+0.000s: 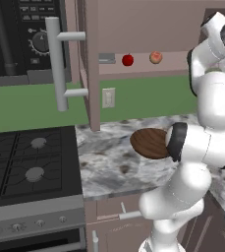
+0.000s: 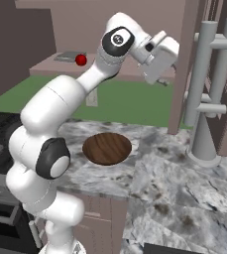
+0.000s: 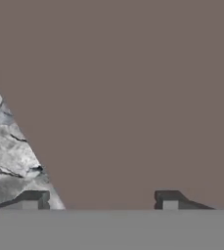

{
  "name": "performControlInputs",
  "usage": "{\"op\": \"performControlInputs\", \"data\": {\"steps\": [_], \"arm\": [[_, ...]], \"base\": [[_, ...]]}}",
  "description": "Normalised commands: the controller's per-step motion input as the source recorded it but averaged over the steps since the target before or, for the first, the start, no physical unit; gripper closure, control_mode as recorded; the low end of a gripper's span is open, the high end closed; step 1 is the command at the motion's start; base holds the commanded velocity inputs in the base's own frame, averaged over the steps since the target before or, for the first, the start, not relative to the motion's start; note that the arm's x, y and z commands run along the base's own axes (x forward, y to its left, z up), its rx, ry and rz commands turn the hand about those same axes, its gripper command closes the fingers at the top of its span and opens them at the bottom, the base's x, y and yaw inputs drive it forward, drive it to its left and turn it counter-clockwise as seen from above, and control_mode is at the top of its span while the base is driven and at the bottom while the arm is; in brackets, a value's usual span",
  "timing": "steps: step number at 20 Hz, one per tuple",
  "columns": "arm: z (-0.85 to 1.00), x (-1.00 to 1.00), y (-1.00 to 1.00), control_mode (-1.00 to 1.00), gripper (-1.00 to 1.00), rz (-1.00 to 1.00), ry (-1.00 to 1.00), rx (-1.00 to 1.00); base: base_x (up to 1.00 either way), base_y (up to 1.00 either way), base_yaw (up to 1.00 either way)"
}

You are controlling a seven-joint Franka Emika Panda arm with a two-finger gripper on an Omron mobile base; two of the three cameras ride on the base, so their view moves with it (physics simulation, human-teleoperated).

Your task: Open the cabinet. Pick the peach and apple from the cabinet and place them into the bowl. Then close the cabinet.

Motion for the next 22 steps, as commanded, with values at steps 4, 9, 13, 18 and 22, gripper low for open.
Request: {"op": "performControlInputs", "data": {"steps": [4, 9, 13, 18, 22], "arm": [[0.02, -0.61, 0.07, -1.00, -1.00, 0.00, -0.33, 0.15], [0.15, -0.60, 0.73, -1.00, -1.00, -0.01, -0.36, 0.08], [0.30, -0.51, 0.86, -1.00, -1.00, -0.03, -0.28, 0.08], [0.38, -0.44, 0.81, -1.00, -1.00, -0.02, -0.19, 0.07], [0.41, -0.39, 0.66, -1.00, -1.00, 0.00, -0.15, 0.08]], "base": [[0.00, 0.00, 0.00], [0.00, 0.00, 0.00], [0.00, 0.00, 0.00], [0.00, 0.00, 0.00], [0.00, 0.00, 0.00]]}}
